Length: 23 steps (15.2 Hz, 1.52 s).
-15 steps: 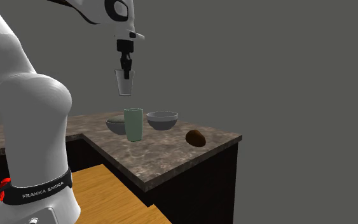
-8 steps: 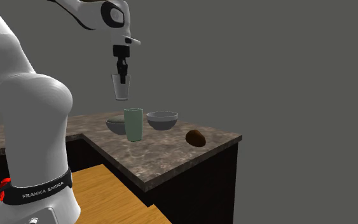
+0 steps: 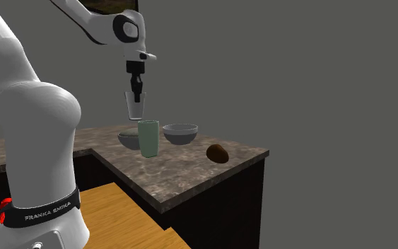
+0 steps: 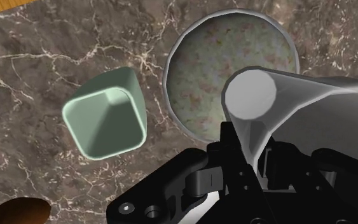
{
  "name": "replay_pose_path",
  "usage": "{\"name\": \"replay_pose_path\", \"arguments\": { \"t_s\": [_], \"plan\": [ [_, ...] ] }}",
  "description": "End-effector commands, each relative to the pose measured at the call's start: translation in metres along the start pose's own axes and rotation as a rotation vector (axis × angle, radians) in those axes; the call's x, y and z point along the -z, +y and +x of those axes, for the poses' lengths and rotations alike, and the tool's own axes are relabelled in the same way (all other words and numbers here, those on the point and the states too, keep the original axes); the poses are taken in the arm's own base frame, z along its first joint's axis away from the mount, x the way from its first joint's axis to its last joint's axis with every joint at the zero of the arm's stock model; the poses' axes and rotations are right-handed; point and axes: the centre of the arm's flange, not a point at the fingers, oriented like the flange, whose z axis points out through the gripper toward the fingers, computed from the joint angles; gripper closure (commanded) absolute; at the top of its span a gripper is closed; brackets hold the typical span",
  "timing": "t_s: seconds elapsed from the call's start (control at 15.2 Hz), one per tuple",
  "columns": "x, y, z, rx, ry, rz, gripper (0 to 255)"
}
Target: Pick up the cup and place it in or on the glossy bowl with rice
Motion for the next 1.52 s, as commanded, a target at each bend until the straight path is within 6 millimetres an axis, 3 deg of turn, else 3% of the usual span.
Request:
{"name": "replay_pose_path", "arguments": {
  "t_s": [0.0, 0.33, 0.86, 0.92, 1.25, 1.45],
  "plan": [
    [-0.011, 0.001, 0.0, 0.0, 0.001, 0.0, 255],
    [-0.039, 0.005, 0.0, 0.0, 0.001, 0.0, 255],
    [-0.039, 0.005, 0.0, 0.0, 0.001, 0.0, 255],
    [-0.039, 0.005, 0.0, 0.0, 0.001, 0.0, 0],
    [-0.039, 0.005, 0.0, 0.0, 0.001, 0.0, 0],
    [0.0, 0.005, 0.0, 0.0, 0.001, 0.0, 0]
  ]
}}
